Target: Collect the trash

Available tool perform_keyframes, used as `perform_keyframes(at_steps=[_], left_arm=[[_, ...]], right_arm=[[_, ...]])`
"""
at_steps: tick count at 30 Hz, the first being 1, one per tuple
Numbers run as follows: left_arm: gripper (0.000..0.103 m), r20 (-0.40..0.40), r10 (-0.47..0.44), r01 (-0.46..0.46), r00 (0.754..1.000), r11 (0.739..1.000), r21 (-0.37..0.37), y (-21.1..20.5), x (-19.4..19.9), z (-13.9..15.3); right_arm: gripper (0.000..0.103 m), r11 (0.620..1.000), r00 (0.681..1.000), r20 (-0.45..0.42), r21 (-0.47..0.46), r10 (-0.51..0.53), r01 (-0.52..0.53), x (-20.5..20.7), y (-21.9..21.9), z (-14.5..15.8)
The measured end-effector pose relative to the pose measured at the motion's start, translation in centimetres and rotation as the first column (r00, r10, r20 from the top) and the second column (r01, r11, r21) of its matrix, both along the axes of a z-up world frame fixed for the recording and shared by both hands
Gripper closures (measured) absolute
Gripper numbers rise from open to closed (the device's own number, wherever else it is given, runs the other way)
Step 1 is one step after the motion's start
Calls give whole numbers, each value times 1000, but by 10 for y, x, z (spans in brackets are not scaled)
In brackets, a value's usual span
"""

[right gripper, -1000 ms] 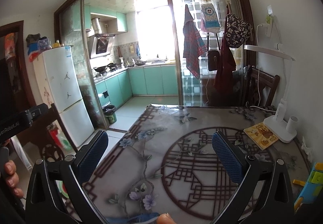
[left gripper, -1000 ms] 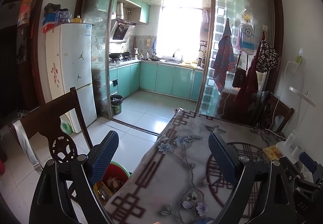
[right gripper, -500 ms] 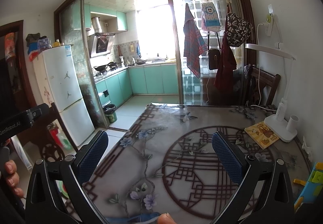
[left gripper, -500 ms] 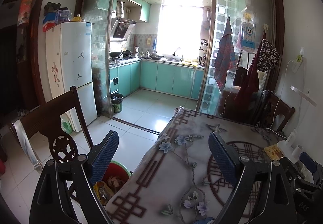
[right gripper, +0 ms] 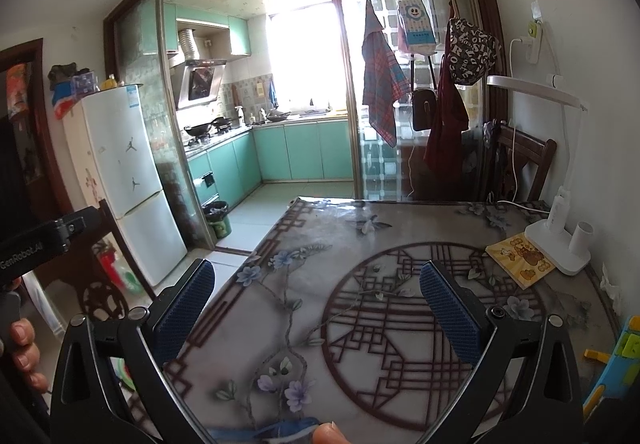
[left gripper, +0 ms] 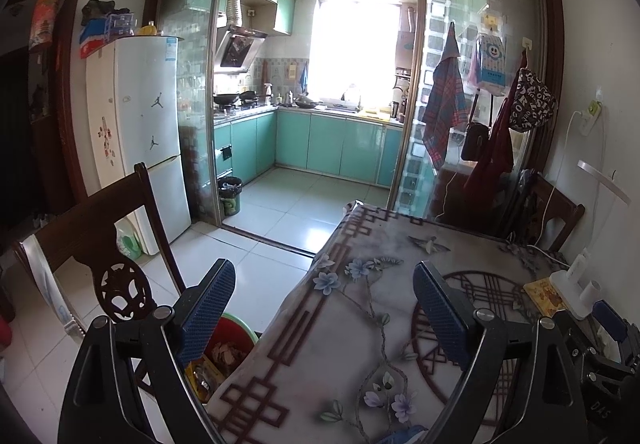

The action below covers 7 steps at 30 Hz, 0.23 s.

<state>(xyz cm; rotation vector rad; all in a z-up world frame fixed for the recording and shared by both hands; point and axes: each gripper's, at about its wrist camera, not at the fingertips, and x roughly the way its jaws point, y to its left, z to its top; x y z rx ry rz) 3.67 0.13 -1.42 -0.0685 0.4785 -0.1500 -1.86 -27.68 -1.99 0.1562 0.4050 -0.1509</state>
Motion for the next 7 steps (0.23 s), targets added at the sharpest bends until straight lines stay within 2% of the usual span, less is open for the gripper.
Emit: perform_keyframes(at_steps=[7], left_arm=[[12, -9, -73, 73, 997, 997, 4, -16, 4, -7]], right_arm=[[0, 1000, 1000, -26, 12, -14, 15, 5, -7, -7]])
